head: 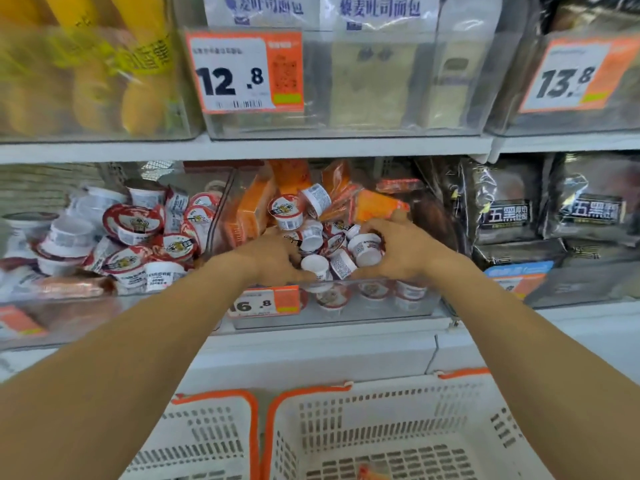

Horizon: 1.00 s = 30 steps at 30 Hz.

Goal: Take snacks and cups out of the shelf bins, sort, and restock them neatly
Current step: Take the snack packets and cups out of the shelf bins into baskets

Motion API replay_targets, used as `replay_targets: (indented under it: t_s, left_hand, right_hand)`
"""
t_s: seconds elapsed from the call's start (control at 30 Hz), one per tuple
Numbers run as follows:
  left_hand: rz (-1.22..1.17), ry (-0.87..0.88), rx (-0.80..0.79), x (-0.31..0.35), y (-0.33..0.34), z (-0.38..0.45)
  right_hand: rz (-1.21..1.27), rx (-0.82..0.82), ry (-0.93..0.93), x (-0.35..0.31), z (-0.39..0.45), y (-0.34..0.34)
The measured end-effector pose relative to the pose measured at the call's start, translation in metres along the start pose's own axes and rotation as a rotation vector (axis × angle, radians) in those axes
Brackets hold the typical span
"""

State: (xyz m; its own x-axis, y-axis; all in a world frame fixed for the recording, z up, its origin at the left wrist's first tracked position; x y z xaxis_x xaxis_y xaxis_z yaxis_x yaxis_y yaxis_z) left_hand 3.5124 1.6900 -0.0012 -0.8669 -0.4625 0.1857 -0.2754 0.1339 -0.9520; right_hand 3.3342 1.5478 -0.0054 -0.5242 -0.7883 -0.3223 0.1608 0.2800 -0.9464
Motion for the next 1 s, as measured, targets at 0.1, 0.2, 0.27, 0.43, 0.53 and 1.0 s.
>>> replay_targets:
  t_s: [0.1, 0.2, 0.27, 0.43, 0.53, 1.0]
  left_hand:
    - [-0.079, 0.066, 0.017, -0.004, 0.002, 0.001]
    - [-0.098, 0.133, 0.019, 0.0, 0.001, 0.002]
    - [-0.125, 0.149, 0.009, 0.003, 0.001, 0.001]
    - [-0.11, 0.172, -0.039, 0.014, 0.0, 0.003]
    - [-0.186, 0.185, -0.021, 0.011, 0.002, 0.006]
    - [-0.438, 0.215, 0.05, -0.009, 0.002, 0.009]
  right_hand:
    - [0.005, -0.044, -0.048, 0.001, 0.005, 0.005]
    - [0.022, -0.069, -0.013, 0.0, 0.011, 0.011]
    - [0.042, -0.033, -0.041, -0.006, 0.009, 0.007]
    - [0.104, 0.116, -0.167, -0.012, 0.002, 0.003]
    - [0.155, 0.104, -0.196, -0.012, 0.0, 0.002]
    - [0.239, 0.029, -0.28, -0.026, 0.012, 0.012]
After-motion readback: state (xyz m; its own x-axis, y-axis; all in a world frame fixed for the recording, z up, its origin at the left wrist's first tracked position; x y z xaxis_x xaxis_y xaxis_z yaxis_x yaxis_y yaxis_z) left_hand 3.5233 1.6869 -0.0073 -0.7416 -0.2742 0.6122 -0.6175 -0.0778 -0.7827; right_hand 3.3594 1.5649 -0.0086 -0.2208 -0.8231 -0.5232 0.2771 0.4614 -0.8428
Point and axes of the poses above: each hand's wrist, its own z-axis towards the middle knuckle, its own y-axis out of the palm, x = y × z, the point moved 3 cm from there along z, towards the middle knuckle, and after that the axes turned 8 degrees about -y, right-handed, at the moved point
